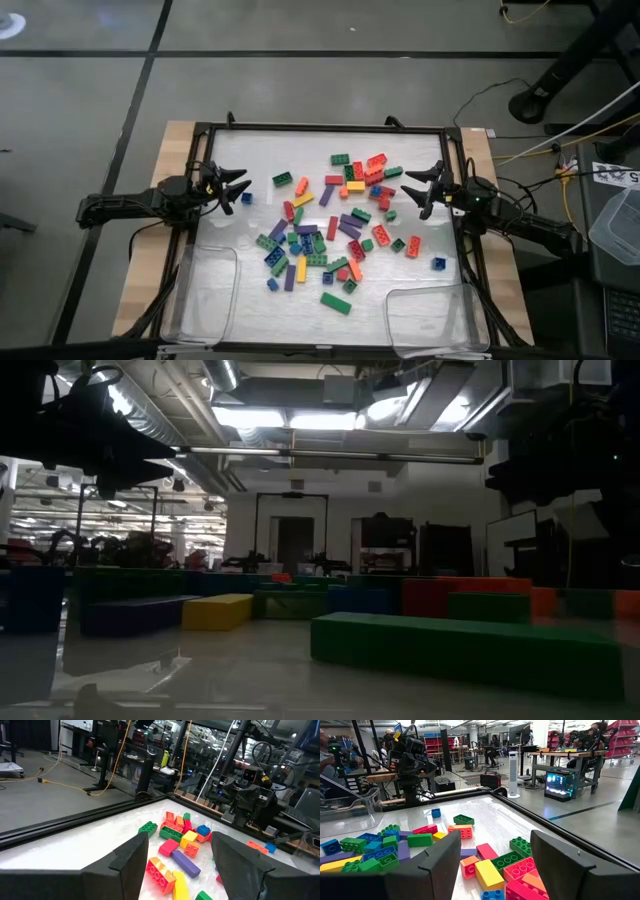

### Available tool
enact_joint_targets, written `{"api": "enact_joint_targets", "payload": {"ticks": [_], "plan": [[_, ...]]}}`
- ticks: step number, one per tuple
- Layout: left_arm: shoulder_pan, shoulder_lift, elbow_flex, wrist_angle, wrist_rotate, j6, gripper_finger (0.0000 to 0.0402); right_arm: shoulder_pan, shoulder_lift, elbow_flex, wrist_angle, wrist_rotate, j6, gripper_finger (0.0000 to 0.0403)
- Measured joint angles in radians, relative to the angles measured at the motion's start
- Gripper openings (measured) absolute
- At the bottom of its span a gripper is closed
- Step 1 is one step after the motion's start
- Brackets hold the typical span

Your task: Sort blocks by size

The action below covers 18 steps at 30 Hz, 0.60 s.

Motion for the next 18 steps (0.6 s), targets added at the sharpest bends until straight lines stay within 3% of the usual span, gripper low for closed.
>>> {"api": "enact_joint_targets", "payload": {"ticks": [18], "plan": [[0.000,0.000,0.000,0.000,0.000,0.000,0.0205,0.000,0.000,-0.001,0.029,0.008,0.000,0.0239]]}}
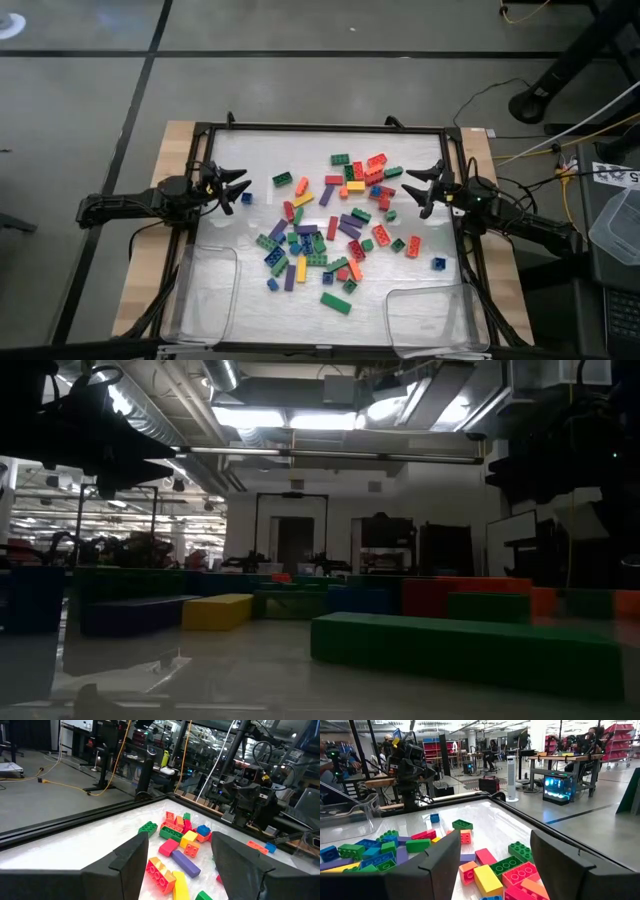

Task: Sort blocks by size
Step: Put the small blue game piece into the right transparent bin

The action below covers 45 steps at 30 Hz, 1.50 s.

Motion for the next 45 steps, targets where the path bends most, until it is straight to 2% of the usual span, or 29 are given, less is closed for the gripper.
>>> {"api": "enact_joint_targets", "payload": {"ticks": [10,15,19,24,32,39,45], "plan": [[0.000,0.000,0.000,0.000,0.000,0.000,0.0205,0.000,0.007,0.000,0.072,0.000,0.074,0.0239],[0.000,0.000,0.000,0.000,0.000,0.004,0.0205,0.000,0.071,0.059,0.088,0.001,0.076,0.0239],[0.000,0.000,0.000,0.000,-0.002,0.028,0.0205,0.000,0.210,0.136,0.072,0.002,0.075,0.0239],[0.000,0.000,0.000,0.000,-0.002,0.038,0.0205,0.000,0.467,0.256,-0.036,-0.002,0.075,0.0239],[0.000,0.000,0.000,0.000,-0.001,0.055,0.0205,0.000,0.834,0.431,-0.176,-0.079,0.042,0.0239],[0.000,0.000,0.000,0.000,-0.002,0.054,0.0205,0.000,1.052,0.513,-0.173,-0.080,-0.022,0.0239],[0.000,0.000,0.000,0.000,-0.002,0.053,0.0205,0.000,1.161,0.533,-0.172,-0.080,-0.037,0.0239]]}}
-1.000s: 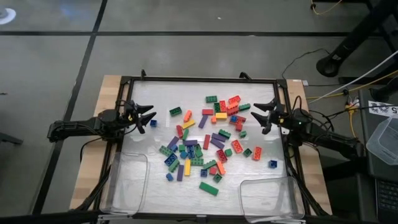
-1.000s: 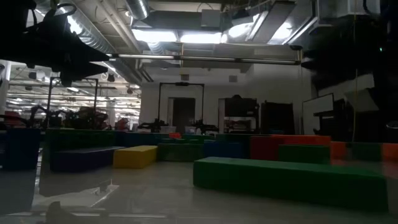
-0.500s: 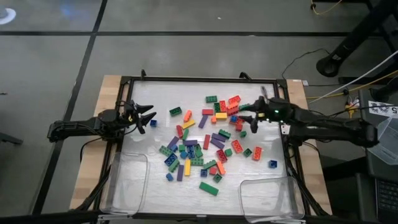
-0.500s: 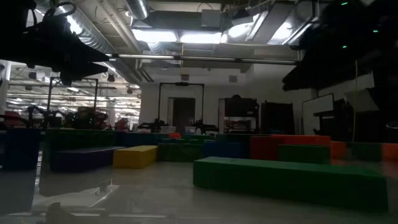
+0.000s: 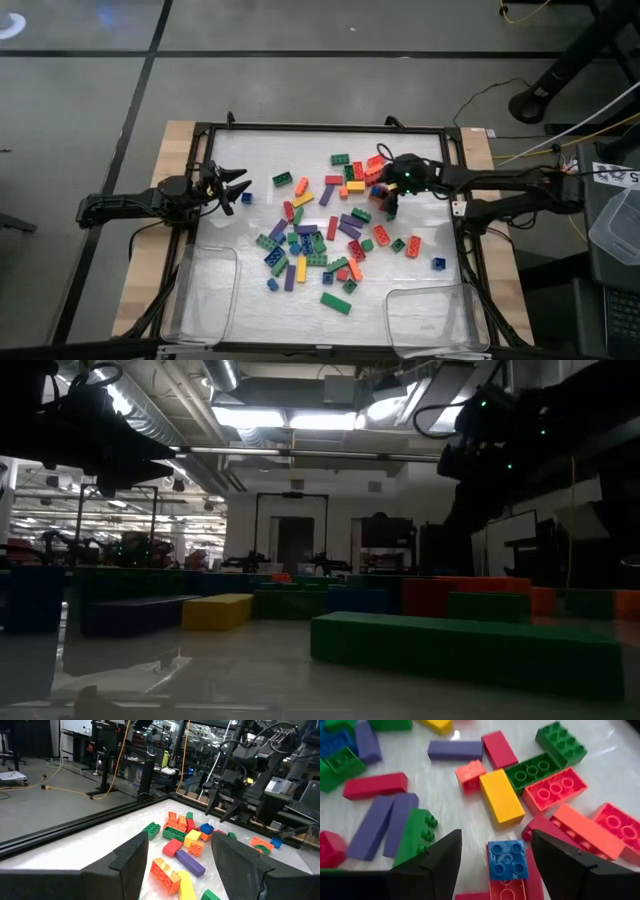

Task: Sort blocks by size
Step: Put the small blue game piece into the right transparent bin

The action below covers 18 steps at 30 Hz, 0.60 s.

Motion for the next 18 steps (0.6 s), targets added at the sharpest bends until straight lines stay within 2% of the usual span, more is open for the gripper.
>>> {"api": "enact_joint_targets", "payload": {"ticks": [7,18], "plan": [[0.000,0.000,0.000,0.000,0.000,0.000,0.0205,0.000,0.063,0.000,0.000,0.047,-0.024,0.0239],[0.000,0.000,0.000,0.000,0.000,0.000,0.0205,0.000,0.147,0.000,0.000,0.051,-0.027,0.0239]]}}
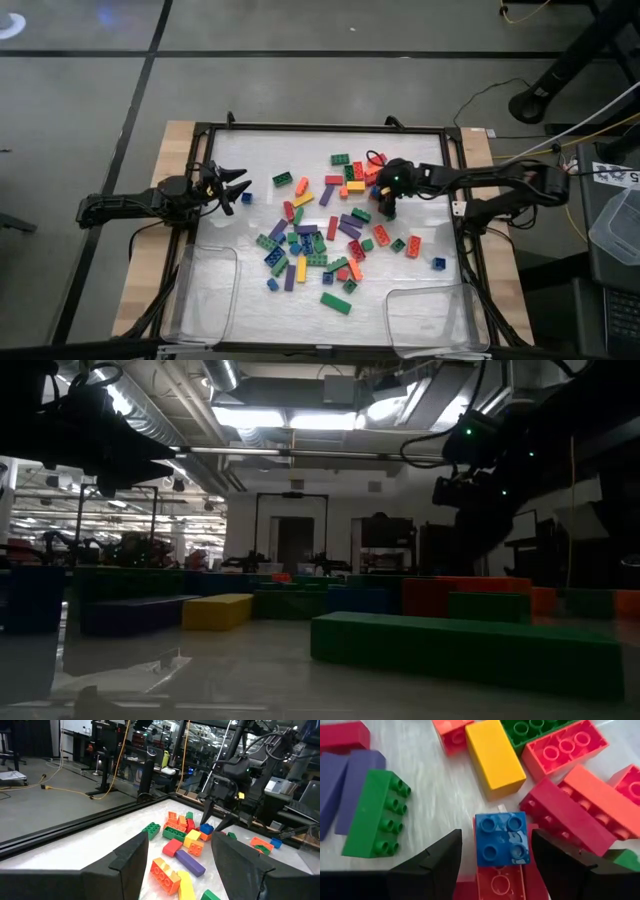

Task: Sort blocks by size
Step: Put the small blue game piece into the right transparent bin

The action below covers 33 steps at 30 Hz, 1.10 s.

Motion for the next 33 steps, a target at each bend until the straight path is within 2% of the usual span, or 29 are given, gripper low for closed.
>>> {"api": "enact_joint_targets", "payload": {"ticks": [5,12,21,27,33], "plan": [[0.000,0.000,0.000,0.000,0.000,0.000,0.0205,0.000,0.022,0.002,0.006,0.011,-0.004,0.0224],[0.000,0.000,0.000,0.000,0.000,0.000,0.0205,0.000,0.026,0.002,0.013,0.011,-0.005,0.0141],[0.000,0.000,0.000,0.000,0.000,0.000,0.0205,0.000,0.028,0.091,-0.092,-0.027,-0.024,0.0145],[0.000,0.000,0.000,0.000,0.000,0.000,0.0205,0.000,0.028,0.246,-0.344,-0.200,-0.025,0.0153],[0.000,0.000,0.000,0.000,0.000,0.000,0.0205,0.001,0.028,0.394,-0.536,-0.505,0.027,0.0139]]}}
